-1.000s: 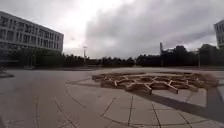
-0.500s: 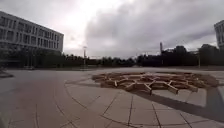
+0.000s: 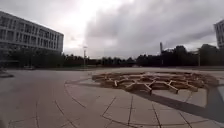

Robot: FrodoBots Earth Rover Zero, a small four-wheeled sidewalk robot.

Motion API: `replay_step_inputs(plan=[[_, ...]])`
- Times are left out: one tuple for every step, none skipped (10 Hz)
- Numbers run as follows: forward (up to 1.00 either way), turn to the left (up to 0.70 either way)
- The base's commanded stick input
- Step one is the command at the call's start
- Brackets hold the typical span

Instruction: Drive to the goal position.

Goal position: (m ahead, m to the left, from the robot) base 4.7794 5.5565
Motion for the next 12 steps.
replay_step_inputs(plan=[[0.05,0.00],[0.05,0.00],[0.05,0.00],[0.05,0.00],[0.05,0.00],[0.05,0.00],[0.05,0.00],[0.05,0.00],[0.05,0.00],[0.05,0.00],[0.05,0.00],[0.05,0.00]])
